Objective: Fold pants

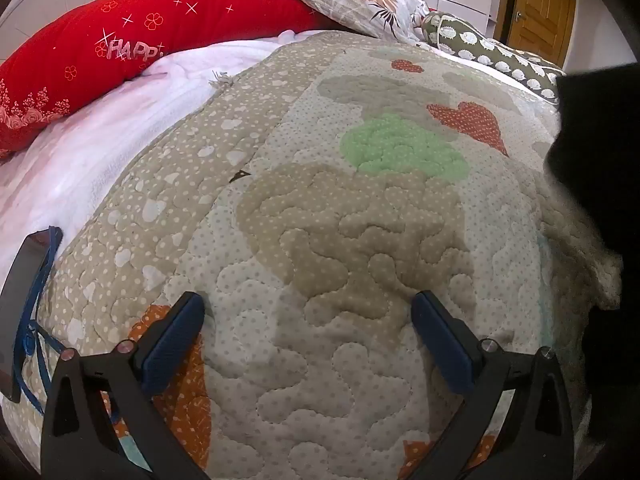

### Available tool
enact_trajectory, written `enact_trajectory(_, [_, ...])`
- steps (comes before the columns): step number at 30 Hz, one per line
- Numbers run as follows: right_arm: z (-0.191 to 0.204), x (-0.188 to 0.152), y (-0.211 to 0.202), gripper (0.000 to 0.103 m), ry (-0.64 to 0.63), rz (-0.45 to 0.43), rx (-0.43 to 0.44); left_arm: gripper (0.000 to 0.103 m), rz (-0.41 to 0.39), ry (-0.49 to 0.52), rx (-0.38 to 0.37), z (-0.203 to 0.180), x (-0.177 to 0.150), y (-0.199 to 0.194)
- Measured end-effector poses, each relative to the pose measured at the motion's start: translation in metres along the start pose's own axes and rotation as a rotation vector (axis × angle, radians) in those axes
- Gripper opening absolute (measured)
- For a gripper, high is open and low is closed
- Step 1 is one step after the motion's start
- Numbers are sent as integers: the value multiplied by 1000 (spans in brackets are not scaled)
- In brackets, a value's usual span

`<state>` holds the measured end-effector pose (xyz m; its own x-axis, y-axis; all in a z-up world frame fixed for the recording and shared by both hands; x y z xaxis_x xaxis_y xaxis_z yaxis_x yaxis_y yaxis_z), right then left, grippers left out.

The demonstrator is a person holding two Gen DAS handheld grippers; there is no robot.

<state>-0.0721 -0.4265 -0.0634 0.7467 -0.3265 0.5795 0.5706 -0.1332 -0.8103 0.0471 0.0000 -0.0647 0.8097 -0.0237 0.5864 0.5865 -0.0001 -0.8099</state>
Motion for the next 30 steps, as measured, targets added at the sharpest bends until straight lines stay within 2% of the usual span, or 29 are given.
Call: enact_trajectory(30, [-2,1,3,103,-4,0,-4,103,7,2,9,4,-1,1])
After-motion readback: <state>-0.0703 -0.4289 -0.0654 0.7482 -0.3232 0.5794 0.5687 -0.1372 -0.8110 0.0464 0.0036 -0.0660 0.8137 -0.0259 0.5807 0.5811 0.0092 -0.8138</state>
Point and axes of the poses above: each gripper's, at about its wrist camera, not at the fingertips, and y roughly the way its jaws point, z to its left, x to its top, the point moved 8 cm from there along y, roughly the way its jaws point, and after that the axes turned 1 degree about y, right-handed, at the moved point
